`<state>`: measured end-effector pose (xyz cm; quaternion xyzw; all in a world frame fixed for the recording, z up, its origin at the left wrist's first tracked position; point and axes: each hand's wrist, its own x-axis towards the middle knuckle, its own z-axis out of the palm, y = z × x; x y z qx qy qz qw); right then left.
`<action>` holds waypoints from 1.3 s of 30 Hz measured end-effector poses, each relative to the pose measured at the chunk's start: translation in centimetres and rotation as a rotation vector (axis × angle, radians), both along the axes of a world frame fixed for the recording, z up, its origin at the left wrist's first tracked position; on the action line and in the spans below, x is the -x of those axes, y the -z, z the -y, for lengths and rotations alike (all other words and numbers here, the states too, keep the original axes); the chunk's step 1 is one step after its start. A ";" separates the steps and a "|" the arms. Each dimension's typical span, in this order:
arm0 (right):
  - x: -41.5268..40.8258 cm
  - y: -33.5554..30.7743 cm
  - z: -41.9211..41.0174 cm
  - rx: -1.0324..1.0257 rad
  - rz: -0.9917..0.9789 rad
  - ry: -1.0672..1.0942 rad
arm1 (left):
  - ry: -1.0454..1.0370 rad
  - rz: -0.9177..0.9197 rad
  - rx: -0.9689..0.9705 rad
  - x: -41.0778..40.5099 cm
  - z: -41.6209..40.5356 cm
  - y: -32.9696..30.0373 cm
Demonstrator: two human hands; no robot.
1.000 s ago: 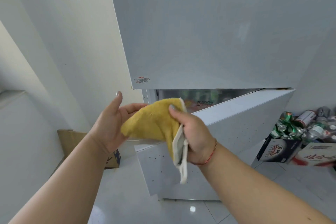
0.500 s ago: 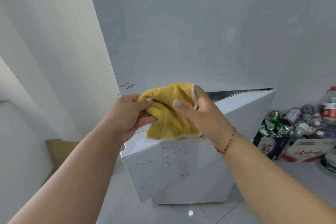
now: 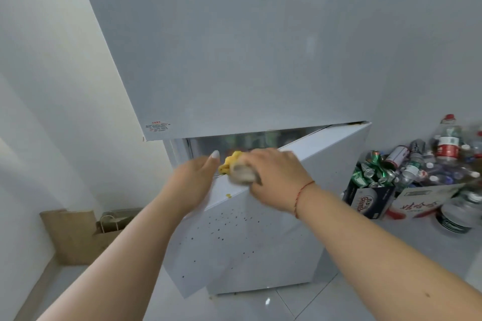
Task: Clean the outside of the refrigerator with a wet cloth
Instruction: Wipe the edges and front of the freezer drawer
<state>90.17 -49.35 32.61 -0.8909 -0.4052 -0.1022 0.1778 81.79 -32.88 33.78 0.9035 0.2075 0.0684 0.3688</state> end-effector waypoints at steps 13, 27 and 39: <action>-2.1 3.5 2.5 -0.082 0.008 0.068 | -0.086 0.135 0.494 0.1 -1.4 0.4; 11.0 5.5 -7.1 -0.400 -0.003 -0.228 | -0.261 0.131 0.938 5.6 -5.6 1.8; 12.0 4.4 -3.8 -0.532 -0.402 -0.552 | -0.090 0.108 0.680 5.7 -5.8 -1.0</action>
